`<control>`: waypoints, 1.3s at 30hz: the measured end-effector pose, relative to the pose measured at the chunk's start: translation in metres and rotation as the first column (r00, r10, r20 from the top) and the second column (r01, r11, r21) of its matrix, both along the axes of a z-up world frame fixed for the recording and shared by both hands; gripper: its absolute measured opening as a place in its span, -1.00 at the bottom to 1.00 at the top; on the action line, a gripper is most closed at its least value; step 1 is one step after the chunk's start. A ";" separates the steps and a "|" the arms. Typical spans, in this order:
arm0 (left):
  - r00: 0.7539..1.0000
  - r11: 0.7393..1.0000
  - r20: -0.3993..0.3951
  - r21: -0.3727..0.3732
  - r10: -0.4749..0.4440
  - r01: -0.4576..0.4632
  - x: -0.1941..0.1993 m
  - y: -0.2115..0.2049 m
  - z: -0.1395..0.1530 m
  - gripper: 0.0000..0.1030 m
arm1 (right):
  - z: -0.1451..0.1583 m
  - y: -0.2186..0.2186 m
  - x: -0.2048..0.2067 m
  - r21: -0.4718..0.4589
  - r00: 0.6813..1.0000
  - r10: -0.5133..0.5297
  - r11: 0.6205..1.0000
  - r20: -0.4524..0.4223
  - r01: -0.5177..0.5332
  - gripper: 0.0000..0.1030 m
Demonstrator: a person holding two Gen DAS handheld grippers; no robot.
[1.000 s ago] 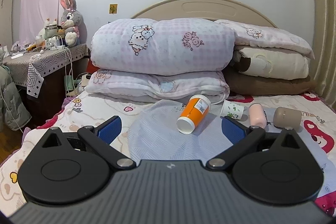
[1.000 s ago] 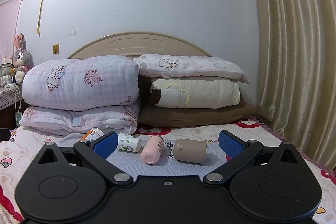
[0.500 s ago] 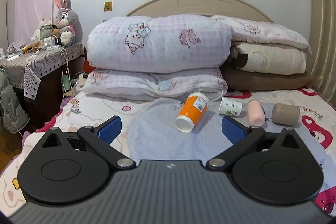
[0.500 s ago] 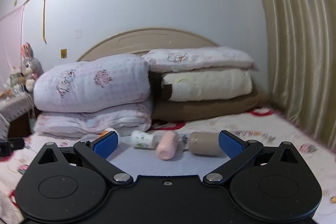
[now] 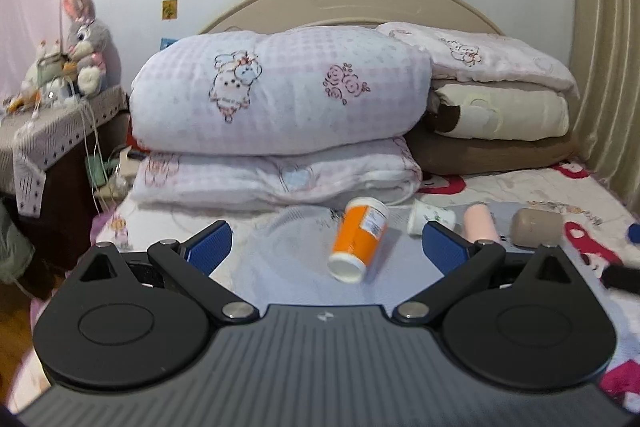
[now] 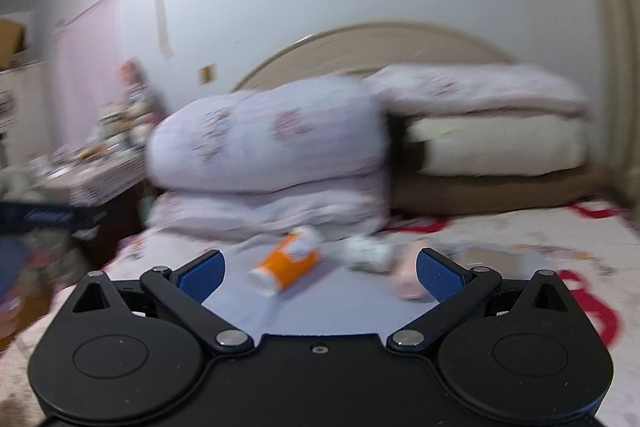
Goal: Flip cup upright
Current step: 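Move the right tool toward the orange cup's base while the left tool approaches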
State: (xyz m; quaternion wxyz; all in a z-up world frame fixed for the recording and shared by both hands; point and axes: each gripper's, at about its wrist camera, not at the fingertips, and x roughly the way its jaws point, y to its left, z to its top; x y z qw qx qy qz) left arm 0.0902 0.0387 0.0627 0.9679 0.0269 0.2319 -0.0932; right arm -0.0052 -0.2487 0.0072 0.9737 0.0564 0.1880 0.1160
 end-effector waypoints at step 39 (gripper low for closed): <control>0.901 0.863 -0.382 -0.506 -0.207 -0.016 0.262 0.074 -0.175 0.55 | -0.174 0.108 0.303 0.291 0.924 0.026 0.952 -0.382 0.093 0.98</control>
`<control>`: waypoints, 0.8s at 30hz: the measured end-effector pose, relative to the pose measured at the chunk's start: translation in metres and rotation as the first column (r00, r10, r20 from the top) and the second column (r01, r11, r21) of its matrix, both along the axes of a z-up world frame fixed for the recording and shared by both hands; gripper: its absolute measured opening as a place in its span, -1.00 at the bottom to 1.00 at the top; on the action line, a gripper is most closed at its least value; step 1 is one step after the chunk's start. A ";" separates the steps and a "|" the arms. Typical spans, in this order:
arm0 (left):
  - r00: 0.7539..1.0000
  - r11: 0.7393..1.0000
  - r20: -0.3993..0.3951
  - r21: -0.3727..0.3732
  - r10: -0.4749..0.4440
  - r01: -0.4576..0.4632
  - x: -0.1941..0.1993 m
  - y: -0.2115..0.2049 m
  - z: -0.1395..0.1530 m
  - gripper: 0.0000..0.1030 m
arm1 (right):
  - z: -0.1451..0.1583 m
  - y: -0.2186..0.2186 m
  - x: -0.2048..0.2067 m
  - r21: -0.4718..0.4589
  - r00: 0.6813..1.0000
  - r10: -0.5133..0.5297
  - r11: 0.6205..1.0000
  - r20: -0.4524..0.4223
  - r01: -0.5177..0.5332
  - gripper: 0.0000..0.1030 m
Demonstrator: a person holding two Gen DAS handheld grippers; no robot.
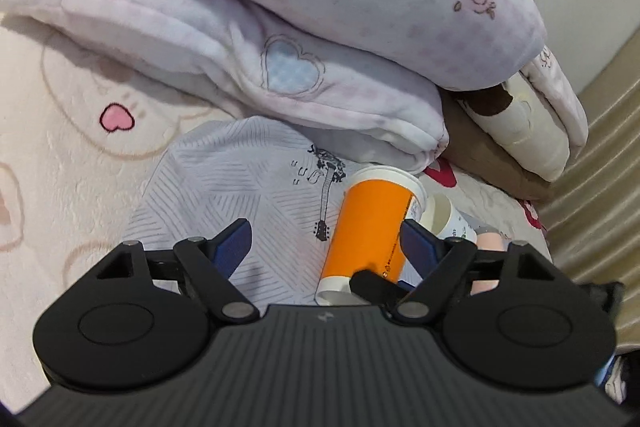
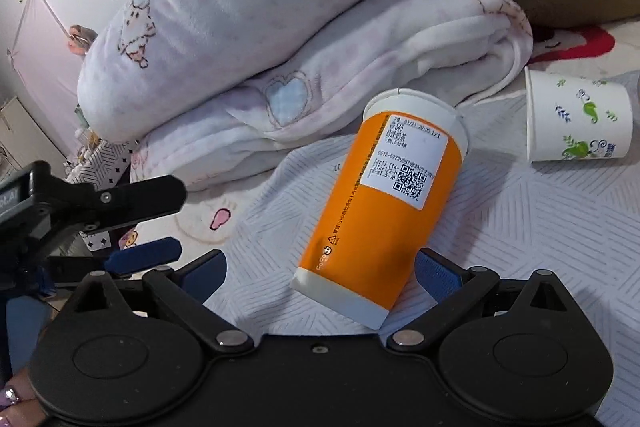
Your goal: Flip cup upright
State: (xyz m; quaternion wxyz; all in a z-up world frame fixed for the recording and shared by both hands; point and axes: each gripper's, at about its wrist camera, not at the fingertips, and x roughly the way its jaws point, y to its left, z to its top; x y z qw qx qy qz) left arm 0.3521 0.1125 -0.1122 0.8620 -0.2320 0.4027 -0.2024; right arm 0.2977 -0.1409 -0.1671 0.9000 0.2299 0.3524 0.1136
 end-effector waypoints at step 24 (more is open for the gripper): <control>0.936 0.939 -0.087 -0.060 -0.342 0.337 -0.084 -0.106 0.005 0.55 | 0.029 -0.104 -0.099 -0.139 0.986 0.035 0.989 -0.162 -0.058 0.41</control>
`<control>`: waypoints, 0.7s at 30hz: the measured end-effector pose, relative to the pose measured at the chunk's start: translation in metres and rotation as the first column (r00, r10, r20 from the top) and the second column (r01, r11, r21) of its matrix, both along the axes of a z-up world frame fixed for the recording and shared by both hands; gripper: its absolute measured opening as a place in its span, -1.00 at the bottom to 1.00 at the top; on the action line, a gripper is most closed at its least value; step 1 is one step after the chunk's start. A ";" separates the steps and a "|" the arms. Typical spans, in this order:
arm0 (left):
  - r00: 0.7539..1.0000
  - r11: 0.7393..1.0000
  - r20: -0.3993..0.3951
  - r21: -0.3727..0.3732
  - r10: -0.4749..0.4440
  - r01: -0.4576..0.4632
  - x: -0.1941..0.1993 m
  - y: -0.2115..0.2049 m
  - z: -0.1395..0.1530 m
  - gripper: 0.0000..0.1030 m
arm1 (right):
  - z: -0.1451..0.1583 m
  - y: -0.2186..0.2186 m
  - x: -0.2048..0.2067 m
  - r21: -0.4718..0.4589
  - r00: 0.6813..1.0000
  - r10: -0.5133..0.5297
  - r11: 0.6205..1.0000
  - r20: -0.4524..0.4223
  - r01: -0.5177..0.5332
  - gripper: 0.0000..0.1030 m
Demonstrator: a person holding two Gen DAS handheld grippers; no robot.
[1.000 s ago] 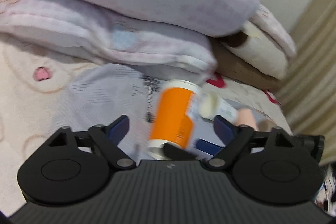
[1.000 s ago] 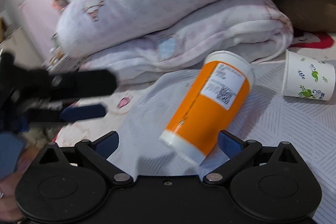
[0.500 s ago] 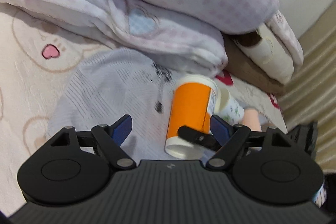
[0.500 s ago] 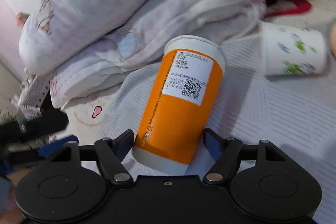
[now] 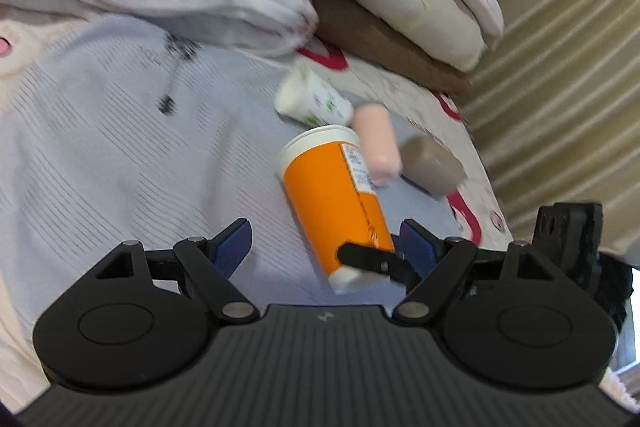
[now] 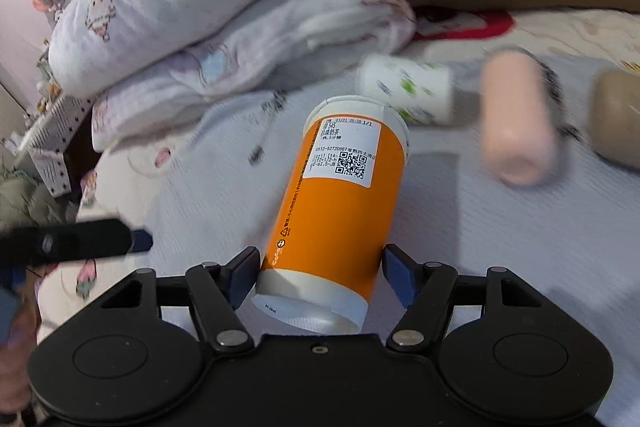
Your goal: Flip cup upright
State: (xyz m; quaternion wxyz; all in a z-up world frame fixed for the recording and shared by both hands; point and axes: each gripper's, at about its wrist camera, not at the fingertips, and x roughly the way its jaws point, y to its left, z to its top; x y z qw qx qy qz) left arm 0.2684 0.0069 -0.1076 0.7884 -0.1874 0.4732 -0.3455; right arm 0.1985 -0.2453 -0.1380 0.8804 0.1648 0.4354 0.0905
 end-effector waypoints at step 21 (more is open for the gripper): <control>0.984 0.996 -0.158 0.011 -0.081 0.084 -0.015 -0.092 -0.050 0.63 | -0.016 -0.027 -0.060 -0.077 0.985 0.132 0.989 0.110 -0.124 0.64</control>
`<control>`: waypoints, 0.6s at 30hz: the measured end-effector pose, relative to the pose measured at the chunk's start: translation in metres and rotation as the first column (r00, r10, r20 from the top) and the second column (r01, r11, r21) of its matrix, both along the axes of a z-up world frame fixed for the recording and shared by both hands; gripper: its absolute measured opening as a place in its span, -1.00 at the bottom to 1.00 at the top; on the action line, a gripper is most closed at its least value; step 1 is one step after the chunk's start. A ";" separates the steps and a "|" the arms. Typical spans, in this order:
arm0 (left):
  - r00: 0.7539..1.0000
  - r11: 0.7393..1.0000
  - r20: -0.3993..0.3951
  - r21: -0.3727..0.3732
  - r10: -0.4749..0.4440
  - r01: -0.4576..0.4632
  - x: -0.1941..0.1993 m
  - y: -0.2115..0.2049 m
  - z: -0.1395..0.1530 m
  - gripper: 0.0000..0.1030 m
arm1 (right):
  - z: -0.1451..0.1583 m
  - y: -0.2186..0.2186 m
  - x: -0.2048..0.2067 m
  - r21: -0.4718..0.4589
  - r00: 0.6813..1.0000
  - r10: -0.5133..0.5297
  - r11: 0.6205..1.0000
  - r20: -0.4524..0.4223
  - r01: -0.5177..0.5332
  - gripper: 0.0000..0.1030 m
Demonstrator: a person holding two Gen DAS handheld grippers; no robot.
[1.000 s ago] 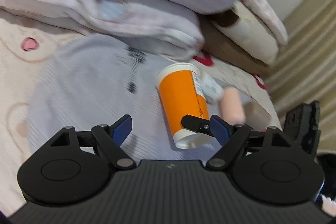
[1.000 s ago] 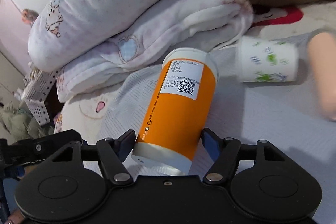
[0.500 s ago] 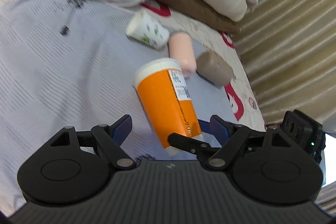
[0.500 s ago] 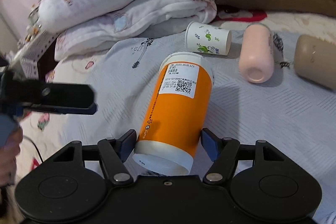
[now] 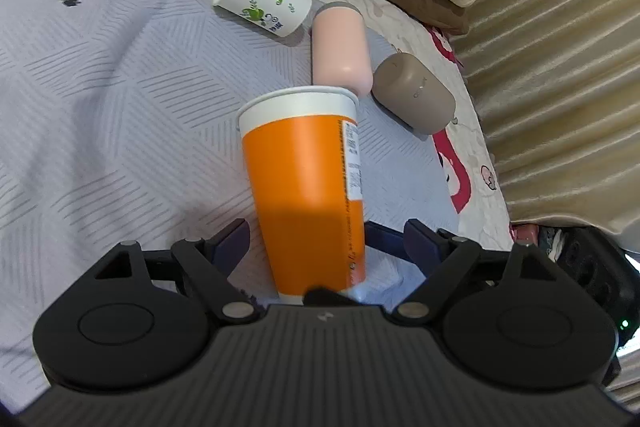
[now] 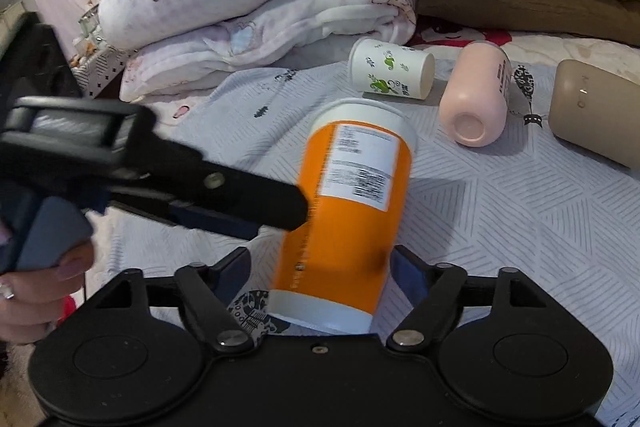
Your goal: Flip cup upright
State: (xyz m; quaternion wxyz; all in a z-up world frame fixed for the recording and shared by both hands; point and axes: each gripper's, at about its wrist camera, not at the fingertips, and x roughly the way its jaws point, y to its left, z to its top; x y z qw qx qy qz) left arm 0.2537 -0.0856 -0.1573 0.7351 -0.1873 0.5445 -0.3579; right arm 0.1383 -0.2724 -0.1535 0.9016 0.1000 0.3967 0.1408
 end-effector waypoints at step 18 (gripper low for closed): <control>0.999 0.998 -0.040 -0.048 -0.037 0.035 0.024 -0.032 -0.032 0.65 | -0.001 -0.019 0.026 -0.105 0.993 -0.012 0.994 -0.116 0.000 0.75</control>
